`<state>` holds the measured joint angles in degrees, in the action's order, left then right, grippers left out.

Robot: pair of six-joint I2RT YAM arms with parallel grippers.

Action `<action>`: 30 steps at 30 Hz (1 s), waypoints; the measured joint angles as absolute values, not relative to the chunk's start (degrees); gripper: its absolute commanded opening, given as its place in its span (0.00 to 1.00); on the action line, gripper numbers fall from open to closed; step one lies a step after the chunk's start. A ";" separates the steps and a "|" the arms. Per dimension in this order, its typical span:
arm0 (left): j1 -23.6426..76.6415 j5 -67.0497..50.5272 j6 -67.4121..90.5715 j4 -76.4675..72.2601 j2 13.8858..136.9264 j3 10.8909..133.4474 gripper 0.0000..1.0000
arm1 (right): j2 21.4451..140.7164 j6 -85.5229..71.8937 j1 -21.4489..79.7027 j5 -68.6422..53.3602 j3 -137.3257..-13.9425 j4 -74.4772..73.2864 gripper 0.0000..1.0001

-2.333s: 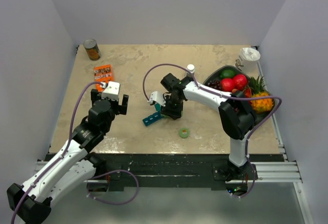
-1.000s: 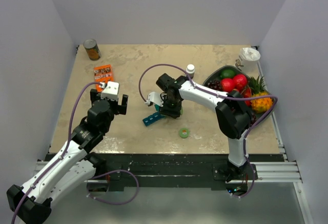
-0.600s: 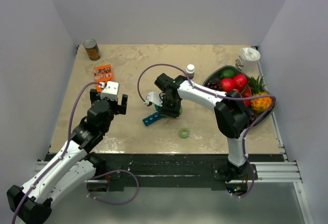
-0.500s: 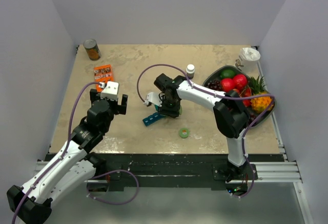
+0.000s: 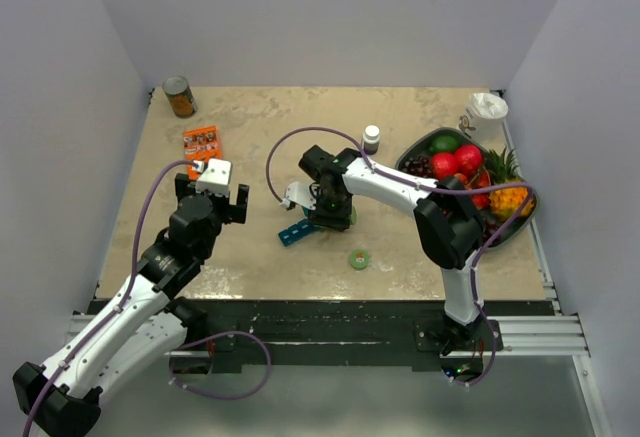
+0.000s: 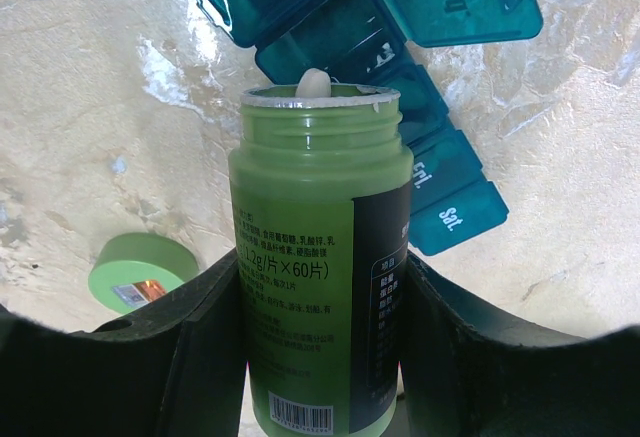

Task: Sort the pills into containers

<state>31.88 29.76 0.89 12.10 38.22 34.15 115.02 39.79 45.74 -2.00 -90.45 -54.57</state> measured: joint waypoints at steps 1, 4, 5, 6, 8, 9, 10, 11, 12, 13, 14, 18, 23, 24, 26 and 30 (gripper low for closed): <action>31.88 29.76 0.89 12.10 38.22 34.15 0.99 | 115.02 39.79 45.76 -1.98 -90.52 -54.68 0.00; 31.88 29.67 0.89 12.10 38.22 34.15 0.99 | 115.02 39.77 45.76 -1.63 -90.85 -54.94 0.00; 31.88 29.61 0.89 12.10 38.22 34.15 0.99 | 115.02 39.77 45.80 -1.41 -90.96 -55.00 0.00; 31.88 29.56 0.89 12.10 38.22 34.15 0.99 | 115.02 39.75 45.87 -1.17 -91.07 -55.02 0.00; 31.86 29.47 0.89 12.10 38.22 34.15 0.99 | 115.02 39.72 45.87 -0.95 -91.22 -55.13 0.00; 31.86 29.39 0.89 12.10 38.22 34.15 0.99 | 115.02 39.68 45.87 -0.93 -91.29 -55.22 0.00; 31.83 29.32 0.89 12.10 38.22 34.15 0.99 | 115.02 39.66 45.87 -0.91 -91.29 -55.29 0.00; 31.81 29.26 0.89 12.10 38.20 34.15 0.99 | 115.02 39.66 45.87 -0.91 -91.29 -55.37 0.00; 31.79 29.21 0.89 12.10 38.17 34.15 0.99 | 115.02 39.66 45.91 -0.91 -91.29 -55.46 0.00; 31.77 29.19 0.89 12.10 38.13 34.15 0.99 | 115.02 39.66 45.93 -0.91 -91.29 -55.61 0.00; 31.77 29.19 0.89 12.10 38.09 34.15 0.99 | 115.02 39.66 45.98 -0.91 -91.29 -55.77 0.00; 31.73 29.17 0.89 12.08 38.00 34.15 0.99 | 115.02 39.64 46.15 -0.89 -91.53 -56.25 0.00; 31.62 29.12 0.86 12.08 37.95 34.15 0.99 | 115.04 39.64 46.26 -0.45 -92.18 -56.40 0.00; 31.62 29.12 0.89 12.10 37.95 34.15 0.99 | 115.04 39.64 46.30 -0.36 -92.27 -56.45 0.00; 31.62 29.12 0.89 12.10 37.93 34.15 0.99 | 115.13 39.62 46.39 0.10 -92.49 -56.60 0.00; 31.62 28.95 0.89 12.10 37.80 34.15 0.99 | 115.42 39.59 46.50 0.60 -92.88 -56.86 0.00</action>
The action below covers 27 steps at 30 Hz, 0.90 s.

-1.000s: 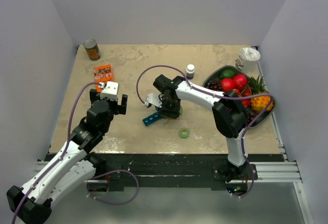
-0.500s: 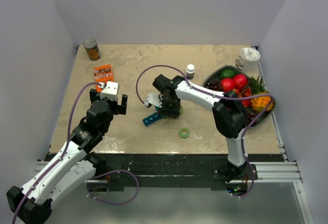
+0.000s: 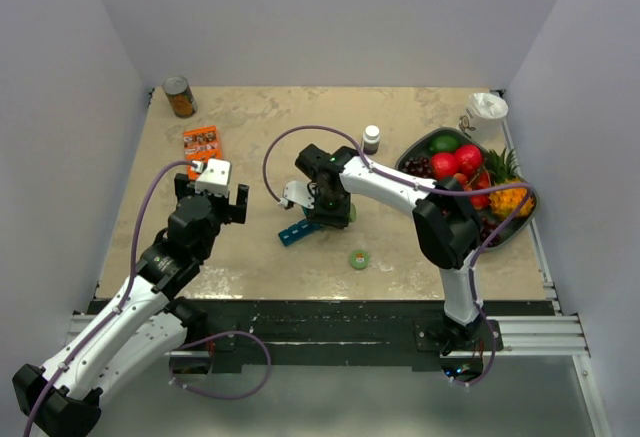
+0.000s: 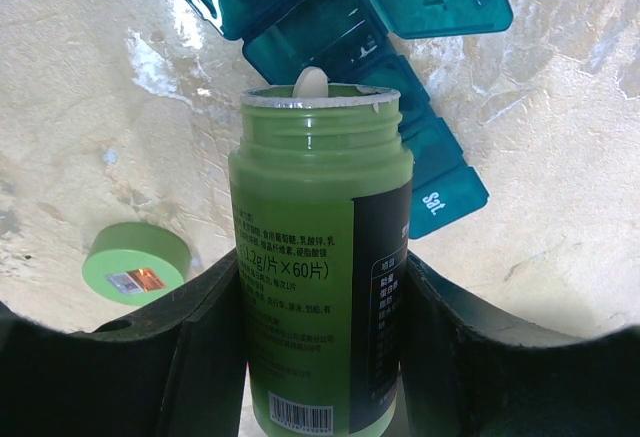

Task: Sort the pills into containers

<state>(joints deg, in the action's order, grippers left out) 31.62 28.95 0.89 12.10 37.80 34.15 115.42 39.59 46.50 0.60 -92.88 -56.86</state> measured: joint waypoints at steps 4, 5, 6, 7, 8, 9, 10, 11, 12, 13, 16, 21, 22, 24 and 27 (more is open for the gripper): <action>31.62 28.91 0.86 12.10 37.60 34.15 0.99 | 116.40 39.59 46.57 0.69 -93.32 -57.17 0.00; 31.62 28.88 0.86 12.10 37.56 34.15 0.99 | 116.68 39.59 46.57 0.75 -93.38 -57.34 0.00; 31.62 28.88 0.86 12.10 37.52 34.15 0.99 | 116.95 39.59 46.57 0.73 -93.58 -57.54 0.00; 31.62 28.86 0.86 12.10 37.47 34.15 0.99 | 117.03 39.57 46.61 0.82 -93.67 -57.54 0.00; 31.62 28.86 0.86 12.10 37.47 34.15 0.99 | 117.05 39.57 46.61 0.91 -93.71 -57.63 0.00; 31.62 28.84 0.89 12.10 37.47 34.15 0.99 | 117.05 39.57 46.63 1.02 -93.78 -57.78 0.00; 31.62 28.82 0.86 12.10 37.47 34.15 0.99 | 117.05 39.57 46.68 1.04 -93.86 -57.89 0.00; 31.62 28.80 0.86 12.10 37.47 34.15 0.99 | 117.05 39.57 46.76 1.06 -93.91 -57.91 0.00; 31.62 28.80 0.86 12.10 37.47 34.15 0.99 | 117.05 39.57 46.76 1.15 -93.91 -57.93 0.00; 31.62 28.80 0.86 12.10 37.47 34.15 0.99 | 117.05 39.57 46.83 1.23 -93.91 -57.95 0.00; 31.62 28.77 0.86 12.10 37.36 34.15 0.99 | 117.05 39.57 46.87 1.85 -93.95 -58.17 0.00; 31.62 28.75 0.86 12.10 37.21 34.15 0.99 | 117.05 39.57 46.98 2.11 -94.21 -58.59 0.00; 31.62 28.75 0.86 12.10 37.21 34.15 0.99 | 117.05 39.57 47.00 2.13 -94.30 -58.70 0.00; 31.59 28.75 0.86 12.08 37.21 34.15 0.99 | 117.05 39.57 47.05 2.26 -94.50 -58.89 0.00; 31.55 28.75 0.86 12.10 37.21 34.15 0.99 | 117.05 39.57 47.16 2.39 -94.70 -59.00 0.00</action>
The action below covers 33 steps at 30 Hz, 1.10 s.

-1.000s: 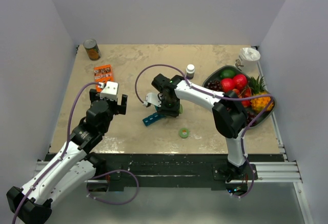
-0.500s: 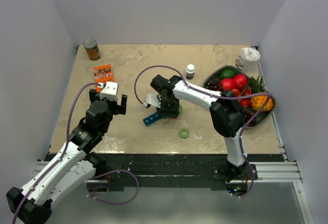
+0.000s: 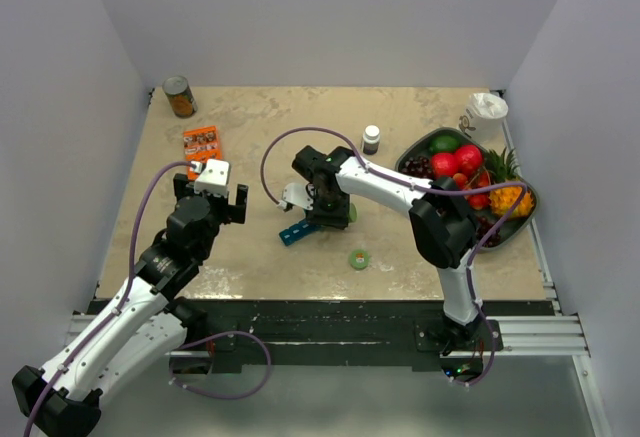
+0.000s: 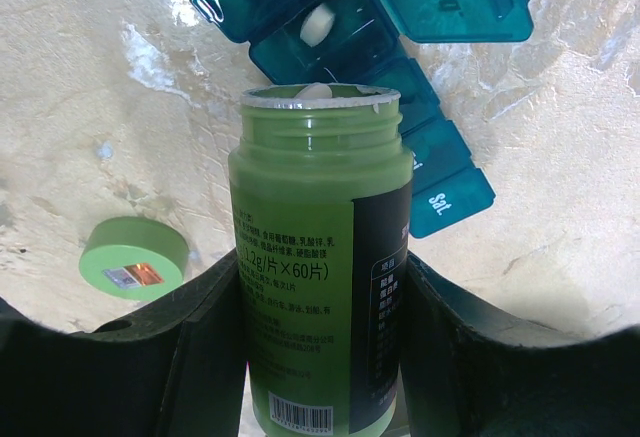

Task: Sort the pills into containers

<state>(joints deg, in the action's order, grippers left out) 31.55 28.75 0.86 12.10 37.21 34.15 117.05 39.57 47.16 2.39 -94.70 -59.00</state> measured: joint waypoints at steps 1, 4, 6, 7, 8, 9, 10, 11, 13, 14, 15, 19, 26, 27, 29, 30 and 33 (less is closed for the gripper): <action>31.55 28.75 0.86 12.08 37.21 34.15 0.99 | 117.05 39.57 47.24 2.44 -94.74 -59.00 0.00; 31.55 28.75 0.86 12.10 37.21 34.15 0.99 | 117.05 39.57 47.24 2.48 -94.83 -59.16 0.00; 31.55 28.75 0.86 12.10 37.21 34.15 0.99 | 117.05 39.57 47.24 2.50 -94.83 -59.20 0.00; 31.55 28.75 0.86 12.10 37.21 34.15 0.99 | 117.05 39.57 47.24 2.50 -94.83 -59.20 0.00; 31.55 28.75 0.86 12.10 37.21 34.15 0.99 | 117.05 39.57 47.24 2.50 -94.85 -59.20 0.00; 31.55 28.75 0.86 12.10 37.21 34.13 0.99 | 117.05 39.57 47.24 2.52 -94.87 -59.20 0.00; 31.55 28.75 0.86 12.10 37.21 34.13 0.99 | 117.05 39.57 47.27 2.55 -94.89 -59.22 0.00; 31.53 28.75 0.86 12.10 37.21 34.13 0.99 | 117.05 39.57 47.27 2.66 -94.89 -59.24 0.00; 31.53 28.75 0.86 12.10 37.21 34.13 0.99 | 117.05 39.57 47.33 3.05 -94.91 -59.27 0.00; 31.53 28.73 0.86 12.10 37.21 34.13 0.99 | 117.05 39.57 47.33 3.25 -94.91 -59.29 0.00; 31.53 28.73 0.86 12.10 37.21 34.13 0.99 | 117.05 39.57 47.35 3.44 -94.91 -59.35 0.00; 31.51 28.73 0.86 12.10 37.21 34.13 0.99 | 117.14 39.57 47.44 3.60 -94.98 -59.68 0.00; 31.51 28.73 0.86 12.10 37.17 34.13 0.99 | 118.76 39.59 47.94 3.73 -95.90 -60.38 0.01; 31.51 28.73 0.86 12.10 37.12 34.13 0.99 | 118.78 39.59 47.97 3.77 -95.90 -60.49 0.01; 31.51 28.73 0.86 12.08 37.10 34.13 0.99 | 118.78 39.59 48.01 3.88 -95.90 -60.60 0.01; 31.51 28.73 0.86 12.08 37.10 34.13 0.99 | 118.78 39.59 48.05 3.95 -95.90 -60.62 0.01; 31.51 28.73 0.86 12.10 37.10 34.13 0.99 | 118.78 39.59 48.05 3.97 -95.90 -60.69 0.01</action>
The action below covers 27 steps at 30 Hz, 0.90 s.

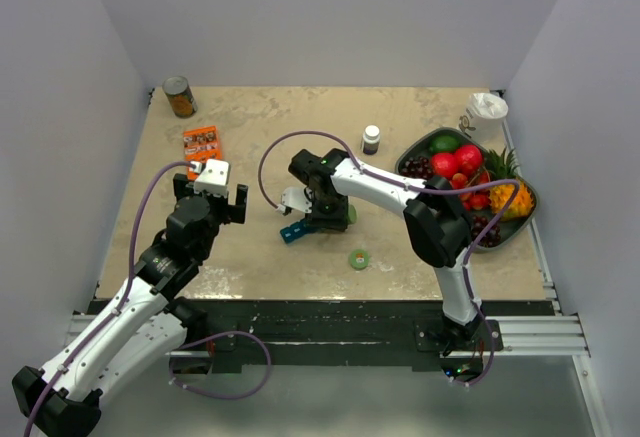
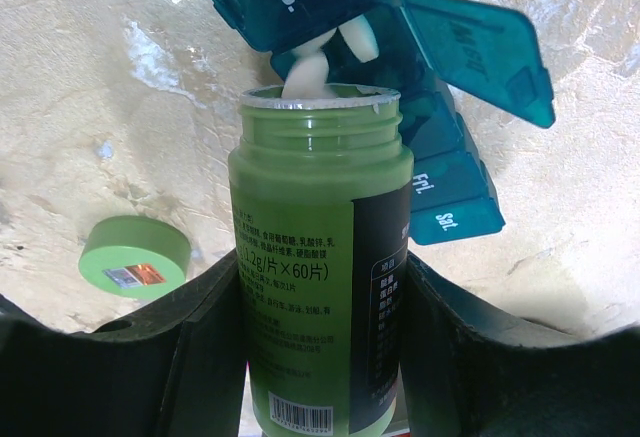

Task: Sort the pills into containers

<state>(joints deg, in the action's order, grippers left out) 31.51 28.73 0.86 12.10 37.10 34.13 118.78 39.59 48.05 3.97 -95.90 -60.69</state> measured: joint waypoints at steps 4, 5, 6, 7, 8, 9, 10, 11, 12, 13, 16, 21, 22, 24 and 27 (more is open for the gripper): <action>31.51 28.71 0.86 12.10 37.10 34.13 0.99 | 118.78 39.59 48.05 3.99 -96.31 -60.77 0.01; 31.51 28.71 0.86 12.08 37.08 34.13 0.99 | 118.78 39.57 48.05 3.99 -96.44 -60.77 0.01; 31.51 28.71 0.86 12.10 37.08 34.13 0.99 | 118.78 39.57 48.05 3.99 -96.55 -60.77 0.01; 31.51 28.71 0.86 12.10 37.08 34.13 0.99 | 118.78 39.57 48.05 3.99 -96.62 -60.80 0.01; 31.51 28.71 0.86 12.08 37.08 34.13 0.99 | 118.78 39.57 48.05 3.97 -96.62 -60.80 0.01; 31.51 28.71 0.86 12.10 37.08 34.13 0.99 | 118.78 39.57 48.05 3.97 -96.62 -60.82 0.01; 31.51 28.71 0.86 12.08 37.08 34.13 0.99 | 118.78 39.57 48.05 3.97 -96.62 -60.82 0.01; 31.51 28.71 0.86 12.10 37.06 34.13 0.99 | 118.78 39.57 48.05 3.97 -96.62 -60.82 0.01; 31.51 28.71 0.86 12.08 37.04 34.13 0.99 | 118.78 39.57 48.05 3.95 -96.62 -60.82 0.01; 31.51 28.71 0.86 12.08 37.01 34.13 0.99 | 118.78 39.57 48.05 3.92 -96.62 -60.84 0.01; 31.51 28.71 0.86 12.10 36.93 34.13 0.99 | 118.80 39.57 48.05 3.95 -96.62 -60.82 0.01; 31.51 28.71 0.86 12.08 36.80 34.13 0.99 | 118.87 39.42 48.05 3.95 -96.62 -60.82 0.01; 31.51 28.71 0.86 12.10 36.77 34.13 0.99 | 118.87 39.42 48.05 3.95 -96.62 -60.82 0.01; 31.51 28.71 0.86 12.08 36.75 34.13 0.99 | 118.87 39.40 48.05 3.95 -96.62 -60.82 0.01; 31.51 28.71 0.86 12.08 36.75 34.13 0.99 | 118.87 39.40 48.03 3.95 -96.62 -60.82 0.01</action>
<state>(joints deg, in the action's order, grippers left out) 31.51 28.71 0.86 12.08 36.75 34.13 118.87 39.40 48.03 3.95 -96.62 -60.82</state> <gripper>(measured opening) 0.992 0.542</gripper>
